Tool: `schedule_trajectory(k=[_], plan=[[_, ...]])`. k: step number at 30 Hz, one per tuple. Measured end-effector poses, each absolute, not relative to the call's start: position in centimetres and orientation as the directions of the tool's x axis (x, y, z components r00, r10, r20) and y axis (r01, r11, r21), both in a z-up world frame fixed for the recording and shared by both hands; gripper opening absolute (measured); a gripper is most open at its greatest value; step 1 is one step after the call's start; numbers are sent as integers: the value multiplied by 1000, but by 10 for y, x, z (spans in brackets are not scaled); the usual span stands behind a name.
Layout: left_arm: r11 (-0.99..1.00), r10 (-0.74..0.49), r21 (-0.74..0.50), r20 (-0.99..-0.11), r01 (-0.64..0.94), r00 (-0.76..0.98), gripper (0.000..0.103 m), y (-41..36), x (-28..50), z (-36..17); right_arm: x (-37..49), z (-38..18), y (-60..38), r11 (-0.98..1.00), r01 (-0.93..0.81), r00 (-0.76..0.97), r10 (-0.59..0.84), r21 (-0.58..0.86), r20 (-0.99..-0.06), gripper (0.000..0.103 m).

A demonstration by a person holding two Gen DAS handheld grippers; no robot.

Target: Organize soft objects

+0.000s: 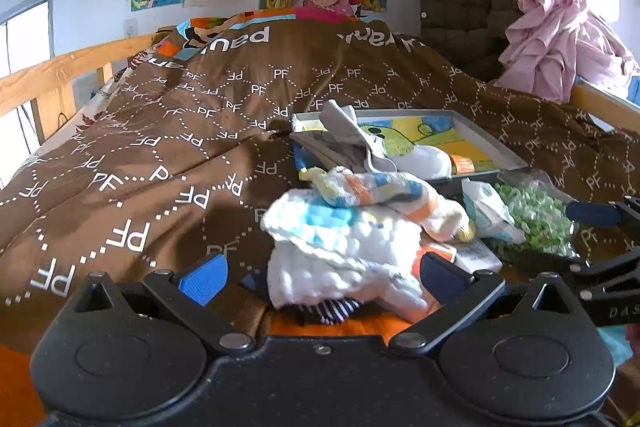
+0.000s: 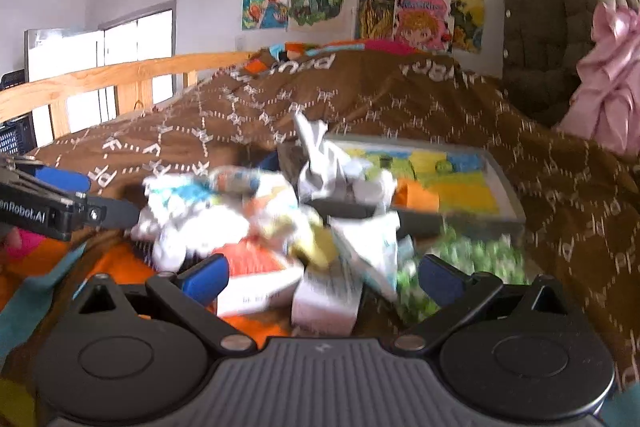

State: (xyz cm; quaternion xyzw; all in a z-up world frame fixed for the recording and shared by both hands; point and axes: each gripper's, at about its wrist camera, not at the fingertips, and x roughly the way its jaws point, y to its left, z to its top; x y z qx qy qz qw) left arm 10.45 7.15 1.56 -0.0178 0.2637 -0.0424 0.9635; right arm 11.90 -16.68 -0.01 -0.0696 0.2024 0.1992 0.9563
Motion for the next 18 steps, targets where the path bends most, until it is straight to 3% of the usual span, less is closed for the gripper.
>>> schedule_trajectory(k=[7, 18], plan=[[992, -120, -91, -530, 85, 840, 102, 95, 134, 14, 166, 8, -144, 907, -419, 839, 372, -34, -397, 103], [960, -279, -189, -552, 208, 786, 102, 115, 180, -2, 234, 2, -107, 835, -548, 760, 470, -52, -449, 100]])
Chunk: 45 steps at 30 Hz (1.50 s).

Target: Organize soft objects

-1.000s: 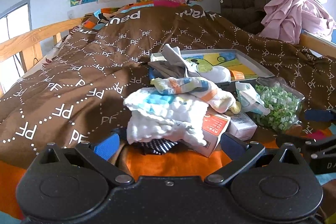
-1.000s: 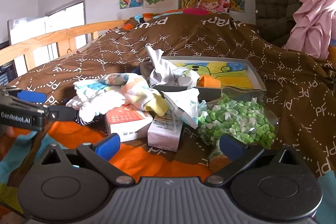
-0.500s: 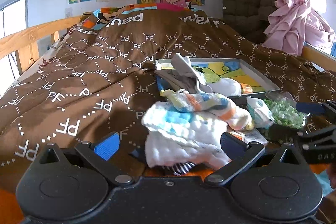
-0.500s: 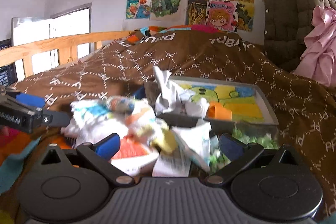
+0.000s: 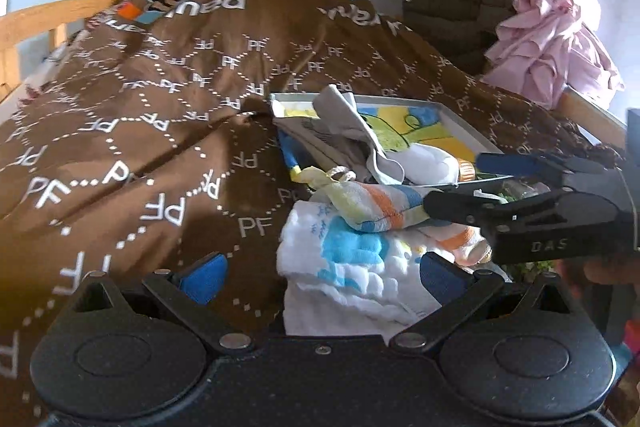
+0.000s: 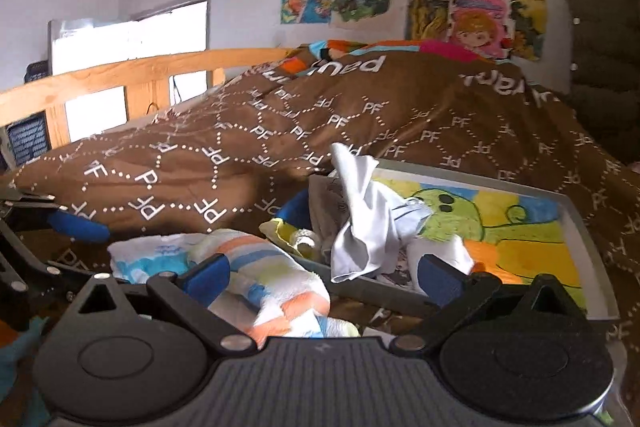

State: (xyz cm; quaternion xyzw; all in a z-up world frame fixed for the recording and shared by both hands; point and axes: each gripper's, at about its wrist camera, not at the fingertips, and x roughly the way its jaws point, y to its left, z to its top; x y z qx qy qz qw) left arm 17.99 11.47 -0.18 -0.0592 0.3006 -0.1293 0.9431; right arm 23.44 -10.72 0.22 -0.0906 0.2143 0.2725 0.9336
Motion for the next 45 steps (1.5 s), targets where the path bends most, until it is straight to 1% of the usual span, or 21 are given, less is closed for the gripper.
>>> schedule_trajectory(k=[2, 3, 4, 5, 6, 7, 8, 9, 10, 12, 13, 14, 16, 17, 20, 24, 27, 33, 39, 42, 45], plan=[[953, -302, -197, -544, 231, 783, 93, 118, 186, -4, 239, -2, -104, 814, -579, 732, 491, -51, -473, 97], [950, -310, -203, -543, 236, 780, 90, 120, 189, -5, 241, -4, -103, 804, -593, 718, 500, -50, -484, 94], [947, -318, -213, -543, 239, 777, 84, 122, 193, -5, 241, -6, -102, 797, -602, 709, 505, -49, -492, 92], [944, -327, -229, -543, 239, 773, 76, 124, 196, -6, 241, -7, -102, 790, -612, 698, 511, -47, -501, 88], [939, -340, -247, -547, 240, 765, 72, 126, 200, -8, 242, -9, -101, 782, -621, 686, 517, -42, -511, 83], [933, -353, -264, -553, 243, 755, 64, 128, 204, -9, 243, -10, -101, 778, -627, 679, 522, -38, -517, 80], [928, -367, -278, -557, 249, 745, 55, 129, 207, -11, 243, -10, -100, 775, -631, 674, 526, -33, -519, 73], [922, -380, -288, -562, 257, 735, 51, 130, 209, -12, 242, -11, -100, 776, -631, 674, 529, -29, -516, 62], [920, -388, -290, -565, 265, 728, 44, 130, 211, -13, 242, -11, -100, 774, -633, 671, 534, -23, -514, 55], [919, -392, -283, -562, 275, 728, 38, 129, 211, -12, 241, -11, -99, 770, -638, 669, 543, -17, -508, 34], [918, -394, -280, -562, 281, 727, 32, 128, 211, -11, 240, -11, -98, 771, -637, 671, 543, -18, -504, 29], [919, -391, -272, -564, 284, 727, 23, 128, 211, -10, 239, -12, -99, 773, -634, 675, 544, -15, -498, 22], [919, -393, -262, -567, 293, 724, 15, 128, 212, -7, 238, -11, -100, 775, -632, 679, 551, -3, -485, 17], [917, -399, -264, -565, 300, 722, 13, 129, 213, -4, 237, -11, -101, 776, -630, 681, 554, 2, -480, 15], [911, -411, -262, -552, 317, 726, 9, 131, 214, 5, 236, -7, -101, 775, -632, 685, 558, 0, -469, 13], [909, -417, -261, -513, 326, 751, 8, 134, 216, 25, 239, 7, -106, 771, -636, 684, 579, 26, -443, 13], [905, -423, -267, -486, 331, 765, 7, 136, 216, 43, 244, 24, -115, 774, -630, 696, 597, 61, -398, 13], [902, -427, -244, -379, 356, 821, 7, 133, 234, 81, 260, 58, -130, 785, -614, 725, 604, 88, -331, 13], [881, -464, -231, -255, 413, 848, 7, 106, 265, 106, 286, 87, -140, 824, -563, 778, 554, 62, -296, 13], [865, -492, -239, -224, 442, 841, 7, 84, 286, 107, 302, 97, -150, 853, -518, 808, 511, 62, -292, 13], [846, -516, -275, -205, 457, 832, 7, 61, 310, 100, 319, 100, -162, 879, -472, 829, 468, 68, -307, 13]])
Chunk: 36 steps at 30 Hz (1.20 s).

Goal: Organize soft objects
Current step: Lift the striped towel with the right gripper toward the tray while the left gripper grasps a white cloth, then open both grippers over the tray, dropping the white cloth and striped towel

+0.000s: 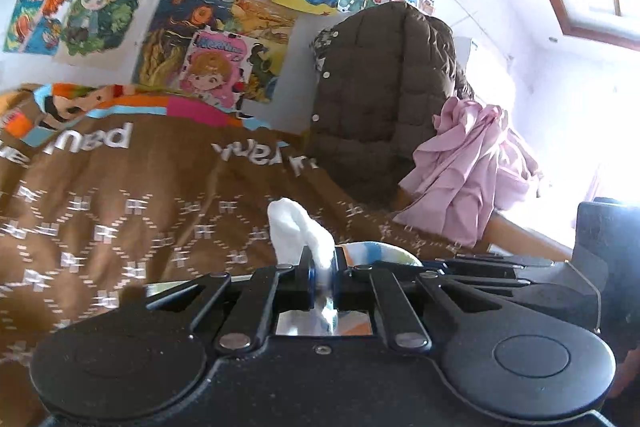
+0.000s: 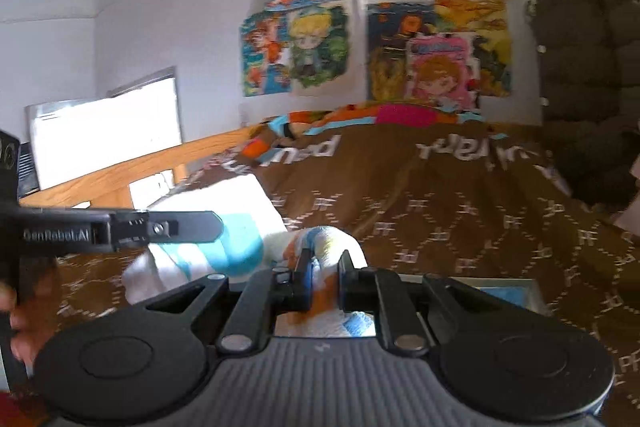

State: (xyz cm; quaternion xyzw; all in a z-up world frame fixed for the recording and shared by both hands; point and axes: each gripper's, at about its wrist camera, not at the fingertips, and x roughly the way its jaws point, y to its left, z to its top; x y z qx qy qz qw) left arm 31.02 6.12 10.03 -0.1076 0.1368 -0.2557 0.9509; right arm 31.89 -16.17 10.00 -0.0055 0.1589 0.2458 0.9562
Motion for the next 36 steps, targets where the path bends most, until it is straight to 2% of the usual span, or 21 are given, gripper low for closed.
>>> schedule_trajectory(k=[6, 15, 26, 31, 34, 36], plan=[[801, -557, -377, -184, 465, 810, 7, 19, 350, 74, 346, 90, -194, 933, -355, 856, 350, 61, -381, 13], [766, -583, -483, -246, 424, 774, 7, -13, 386, 28, 368, 57, -234, 967, -229, 842, 255, 112, -475, 13], [810, -532, -492, -384, 321, 754, 9, -6, 395, -12, 379, 20, -253, 965, -183, 799, 258, 189, -542, 15], [826, -518, -469, -410, 313, 751, 9, -7, 393, -17, 373, 14, -250, 958, -192, 792, 279, 214, -543, 21], [837, -502, -456, -417, 304, 758, 20, -6, 389, -16, 371, 13, -248, 959, -190, 790, 277, 211, -547, 23], [843, -489, -451, -418, 292, 765, 21, -5, 386, -14, 369, 13, -248, 958, -188, 790, 279, 218, -546, 25]])
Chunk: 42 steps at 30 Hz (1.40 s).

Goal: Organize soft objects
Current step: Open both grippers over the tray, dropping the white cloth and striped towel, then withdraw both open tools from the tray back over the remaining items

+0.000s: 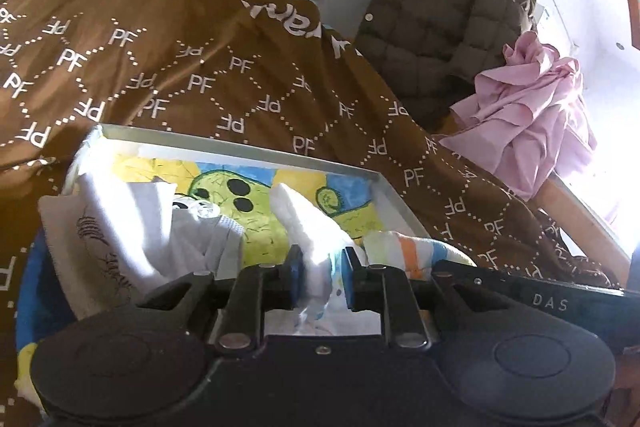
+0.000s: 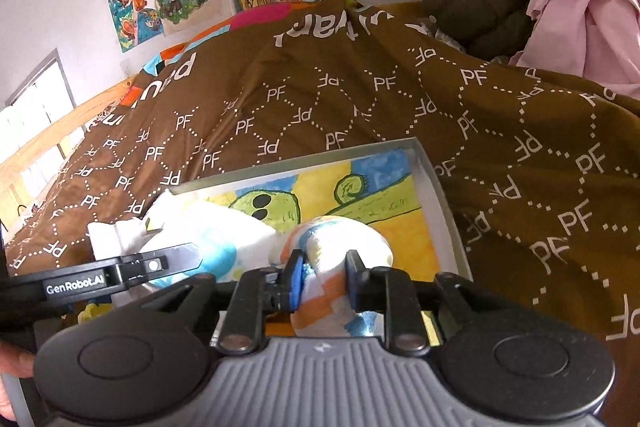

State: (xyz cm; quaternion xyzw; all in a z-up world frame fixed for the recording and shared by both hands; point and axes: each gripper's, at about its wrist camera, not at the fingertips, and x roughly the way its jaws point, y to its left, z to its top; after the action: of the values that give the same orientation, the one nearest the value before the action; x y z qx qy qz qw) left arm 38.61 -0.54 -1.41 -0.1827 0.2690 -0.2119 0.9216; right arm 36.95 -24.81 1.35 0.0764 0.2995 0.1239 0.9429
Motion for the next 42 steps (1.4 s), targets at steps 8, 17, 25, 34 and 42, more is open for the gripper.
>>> schedule_trajectory(k=[8, 17, 25, 34, 42], plan=[[863, -461, -417, -416, 286, 784, 53, -4, 371, -2, 355, 22, -248, 956, -194, 809, 284, 222, -515, 42], [896, -386, -371, -385, 242, 838, 83, 6, 343, 20, 328, 43, -248, 957, -215, 844, 283, 197, -455, 76], [916, -357, -316, -356, 248, 864, 99, 16, 307, 45, 299, 63, -240, 952, -252, 859, 301, 172, -413, 97], [946, -293, -231, -314, 227, 903, 102, 24, 257, 67, 258, 85, -224, 951, -286, 874, 311, 122, -373, 103], [948, -259, -264, -323, 176, 910, 102, 32, 204, 63, 216, 89, -216, 952, -286, 886, 306, 110, -349, 103]])
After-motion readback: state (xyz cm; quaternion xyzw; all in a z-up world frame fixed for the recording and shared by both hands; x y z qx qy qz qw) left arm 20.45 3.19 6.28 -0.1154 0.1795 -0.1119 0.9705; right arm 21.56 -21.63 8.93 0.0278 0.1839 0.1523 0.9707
